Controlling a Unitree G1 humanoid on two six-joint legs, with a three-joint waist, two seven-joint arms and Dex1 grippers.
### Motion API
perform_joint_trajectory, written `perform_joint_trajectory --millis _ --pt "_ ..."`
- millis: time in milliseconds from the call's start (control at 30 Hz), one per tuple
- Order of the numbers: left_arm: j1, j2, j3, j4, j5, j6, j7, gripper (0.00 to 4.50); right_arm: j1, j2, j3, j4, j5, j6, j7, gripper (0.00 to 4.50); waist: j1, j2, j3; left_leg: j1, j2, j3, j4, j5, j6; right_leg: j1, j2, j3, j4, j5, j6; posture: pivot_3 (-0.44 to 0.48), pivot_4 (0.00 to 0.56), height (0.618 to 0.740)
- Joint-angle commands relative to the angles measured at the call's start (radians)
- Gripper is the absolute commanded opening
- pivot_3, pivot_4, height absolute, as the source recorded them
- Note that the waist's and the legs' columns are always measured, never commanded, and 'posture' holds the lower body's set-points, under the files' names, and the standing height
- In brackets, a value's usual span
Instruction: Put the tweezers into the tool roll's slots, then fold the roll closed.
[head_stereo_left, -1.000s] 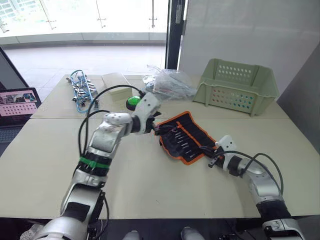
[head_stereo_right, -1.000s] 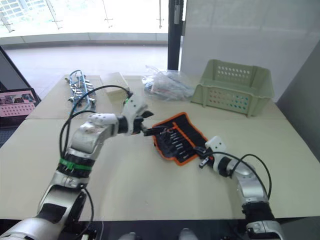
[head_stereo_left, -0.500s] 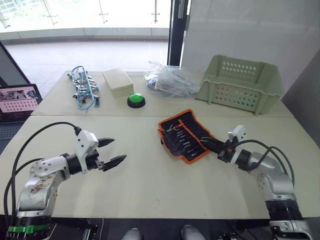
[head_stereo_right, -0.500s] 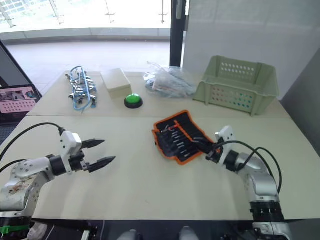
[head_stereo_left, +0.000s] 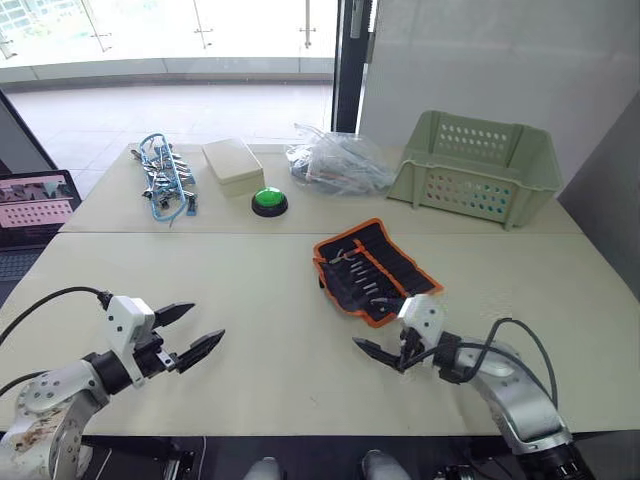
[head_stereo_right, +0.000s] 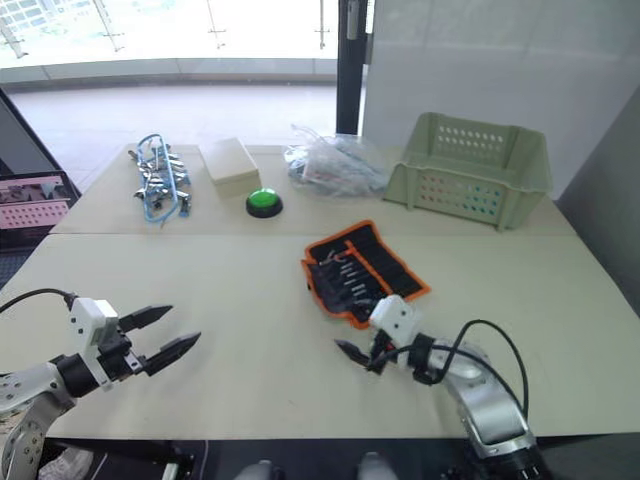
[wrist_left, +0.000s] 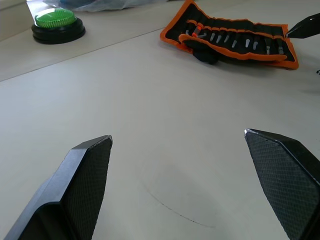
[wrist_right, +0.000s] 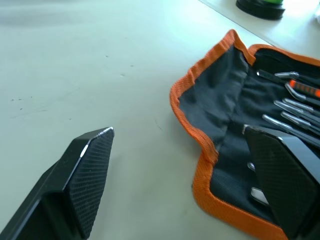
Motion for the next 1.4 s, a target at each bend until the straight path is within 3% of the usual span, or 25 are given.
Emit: perform_joint_trajectory --millis 33,300,333,367,700,733,900,1067,1200,1400 --pt "0.000 0.006 0.005 -0.037 -0.023 -0.021 0.015 4.50 -0.048 0.035 0.039 0.006 -0.104 -0.053 -0.083 4.45 -0.001 0.000 0.000 0.000 0.000 0.000 0.000 0.000 0.000 0.000 0.000 0.000 0.000 0.000 0.000 0.000 0.150 0.740" --pt "0.017 0.033 -0.044 -0.061 -0.046 0.039 0.019 4.50 -0.156 0.111 0.100 0.101 -0.225 -0.075 -0.172 4.45 0.000 0.000 0.000 0.001 0.000 0.000 0.000 0.000 0.000 0.000 0.000 0.000 0.001 0.000 0.000 0.000 0.150 0.740" --pt "0.016 0.034 -0.050 -0.062 -0.043 0.039 0.021 4.50 -0.166 0.114 0.102 0.109 -0.230 -0.078 -0.173 3.95 0.000 0.000 0.000 0.001 0.000 0.000 0.000 0.000 0.000 0.000 0.000 0.000 0.001 0.000 0.000 0.000 0.150 0.740" --pt "0.013 0.036 -0.057 -0.063 -0.040 0.041 0.023 4.50 -0.174 0.112 0.109 0.118 -0.244 -0.082 -0.173 3.79 0.000 0.000 0.000 0.001 0.000 0.000 0.000 0.000 0.000 0.000 0.000 0.000 0.001 0.000 0.000 0.000 0.150 0.740" --pt "-0.052 0.099 -0.128 -0.053 -0.028 0.067 0.018 4.50 -0.150 0.119 0.097 0.104 -0.248 -0.058 -0.167 0.20 -0.001 0.000 0.000 0.001 0.000 0.000 0.000 0.000 0.000 0.000 0.000 0.000 0.001 0.000 -0.001 0.000 0.150 0.740" --pt "-0.059 0.103 -0.132 -0.048 -0.024 0.064 0.014 4.50 -0.146 0.118 0.096 0.098 -0.248 -0.053 -0.165 0.02 -0.001 0.000 0.000 0.001 0.000 0.000 0.000 0.000 0.000 0.000 0.000 0.000 0.001 0.000 -0.001 0.000 0.150 0.740" --pt "-0.130 0.120 -0.175 -0.006 -0.005 0.043 0.000 4.50 -0.127 0.101 0.085 0.059 -0.226 -0.029 -0.133 0.02 -0.001 0.000 0.000 0.001 0.000 0.000 0.000 0.000 0.000 0.000 0.000 0.000 0.001 0.000 -0.001 0.000 0.150 0.740" --pt "-0.282 0.129 -0.354 0.131 0.125 -0.054 -0.067 4.50 -0.118 0.059 0.099 0.063 -0.182 -0.115 -0.047 0.02 0.002 0.000 0.000 0.001 -0.001 0.000 0.000 0.000 0.000 0.000 0.000 0.000 0.001 0.000 -0.001 0.000 0.150 0.740" --pt "-0.475 0.092 -0.463 0.341 0.239 -0.127 -0.061 4.50 -0.096 0.021 0.080 0.065 -0.145 -0.169 0.003 0.02 0.001 0.000 0.000 0.001 -0.001 0.000 0.000 0.000 0.000 0.000 0.000 0.000 0.001 0.000 -0.001 0.000 0.150 0.740" --pt "-0.803 -0.009 -0.645 0.755 0.458 -0.409 -0.087 4.50 -0.018 0.009 0.042 0.040 -0.096 -0.171 0.005 0.02 0.002 -0.001 0.000 -0.001 -0.002 0.000 0.004 0.000 0.000 0.000 0.000 -0.001 0.002 0.000 -0.001 0.000 0.150 0.740"
